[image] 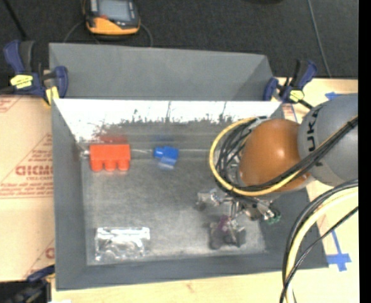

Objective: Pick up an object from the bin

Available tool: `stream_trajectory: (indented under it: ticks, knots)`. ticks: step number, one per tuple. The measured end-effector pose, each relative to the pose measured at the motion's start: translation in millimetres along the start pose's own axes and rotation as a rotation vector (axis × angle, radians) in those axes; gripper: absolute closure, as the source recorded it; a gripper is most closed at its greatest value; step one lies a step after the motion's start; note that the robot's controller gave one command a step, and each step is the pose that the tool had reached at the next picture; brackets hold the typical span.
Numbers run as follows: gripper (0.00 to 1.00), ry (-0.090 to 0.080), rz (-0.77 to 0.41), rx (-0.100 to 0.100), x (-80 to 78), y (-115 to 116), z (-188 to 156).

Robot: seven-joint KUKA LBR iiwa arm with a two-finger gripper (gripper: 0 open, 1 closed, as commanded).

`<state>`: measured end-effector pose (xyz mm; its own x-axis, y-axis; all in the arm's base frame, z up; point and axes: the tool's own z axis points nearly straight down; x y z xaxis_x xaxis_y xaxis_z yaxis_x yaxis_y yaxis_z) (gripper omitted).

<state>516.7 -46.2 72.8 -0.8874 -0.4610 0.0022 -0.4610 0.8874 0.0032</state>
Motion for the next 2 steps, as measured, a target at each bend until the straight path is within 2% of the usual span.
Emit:
stream_trajectory:
  ticks: [1,2]
  knots:
    - [1.00,-0.006,0.003,0.004,-1.3,-2,-4]
    - [1.00,-0.012,0.030,0.010,10.4,1,-163]
